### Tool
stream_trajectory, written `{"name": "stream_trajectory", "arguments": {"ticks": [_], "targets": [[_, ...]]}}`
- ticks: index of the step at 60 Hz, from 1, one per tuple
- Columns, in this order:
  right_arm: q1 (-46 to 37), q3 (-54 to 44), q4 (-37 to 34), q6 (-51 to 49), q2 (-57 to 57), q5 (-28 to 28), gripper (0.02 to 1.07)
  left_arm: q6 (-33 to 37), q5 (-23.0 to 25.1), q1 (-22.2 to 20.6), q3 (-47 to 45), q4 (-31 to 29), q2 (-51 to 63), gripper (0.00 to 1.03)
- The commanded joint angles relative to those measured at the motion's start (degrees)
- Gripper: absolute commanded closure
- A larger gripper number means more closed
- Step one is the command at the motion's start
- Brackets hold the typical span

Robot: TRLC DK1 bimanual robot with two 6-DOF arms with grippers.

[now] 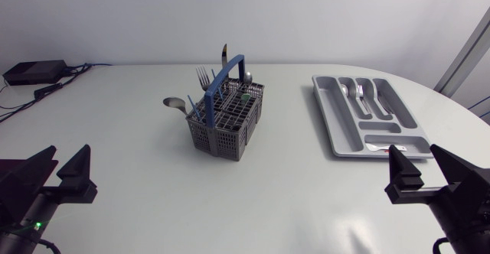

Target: Unload the cutlery basket into the drawer organizer.

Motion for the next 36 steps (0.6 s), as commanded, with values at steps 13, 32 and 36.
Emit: {"name": "stream_trajectory", "arguments": {"ticks": [13, 32, 36], "targets": [[0.45, -1.28, -0.12, 0.43, -0.3, 0.25, 0.05, -1.27, -0.21, -0.42, -0.54, -0.76, -0.36, 0.05], [0.36, -1.37, 0.58, 0.52, -0.38, 0.25, 0.06, -1.89, -0.3, 0.46, 0.17, 2.14, -0.54, 0.05], [0.97, -1.45, 1.46, 0.52, -0.38, 0.25, 0.06, -2.68, -0.21, 0.72, 2.63, 1.88, -0.45, 0.06]]}}
